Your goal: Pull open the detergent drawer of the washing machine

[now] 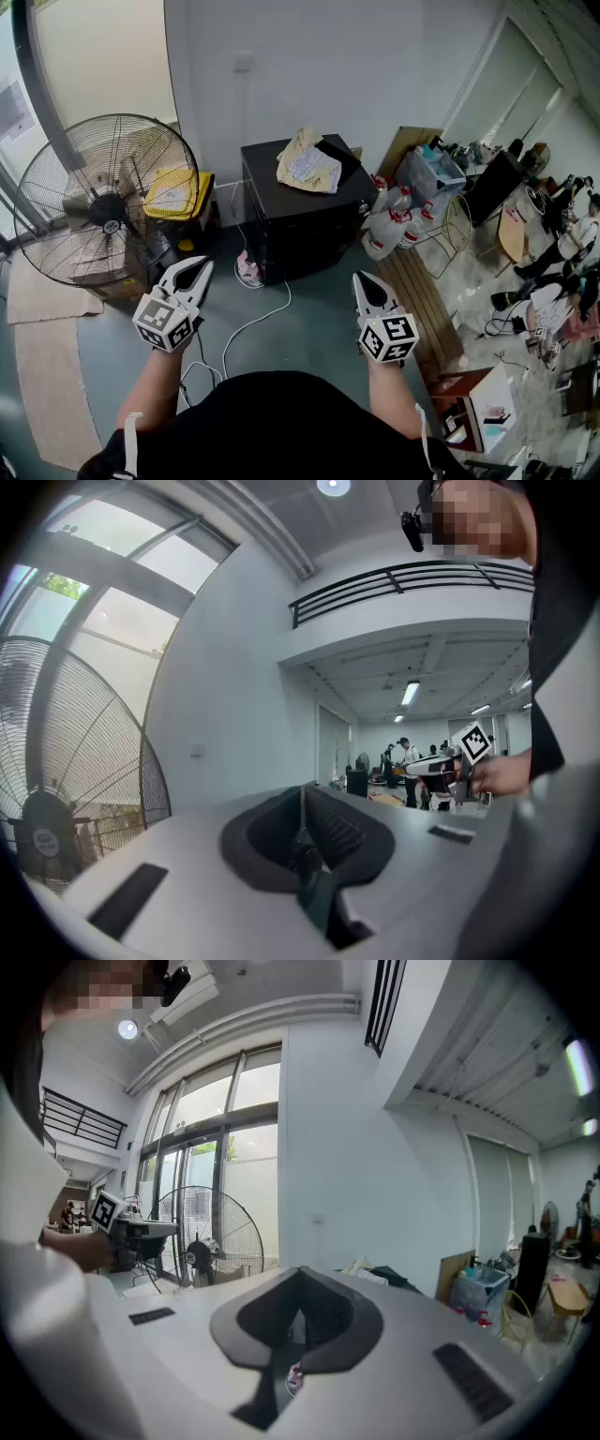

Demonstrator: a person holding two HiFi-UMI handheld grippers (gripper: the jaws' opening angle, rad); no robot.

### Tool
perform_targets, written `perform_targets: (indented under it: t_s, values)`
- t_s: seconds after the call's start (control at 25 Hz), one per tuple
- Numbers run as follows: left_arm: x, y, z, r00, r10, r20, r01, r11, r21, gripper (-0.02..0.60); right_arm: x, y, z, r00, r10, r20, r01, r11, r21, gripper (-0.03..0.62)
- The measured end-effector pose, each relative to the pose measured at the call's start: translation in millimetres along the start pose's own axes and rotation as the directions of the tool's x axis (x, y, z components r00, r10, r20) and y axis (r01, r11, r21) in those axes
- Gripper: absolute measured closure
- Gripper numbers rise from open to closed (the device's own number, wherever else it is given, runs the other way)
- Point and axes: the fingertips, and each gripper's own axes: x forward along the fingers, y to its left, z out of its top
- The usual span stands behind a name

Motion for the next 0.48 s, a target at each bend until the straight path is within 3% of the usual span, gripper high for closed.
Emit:
perform_targets:
  t_s: [0.48]
  values:
    - [-12.7,12.7,-3.2,0.997,-0.074,-0.005,0.074,0.997,-0.002,0.558,1.5,27.6,2.1,0.999,-0.041,0.019,0.040,0.997,0.061,0.592]
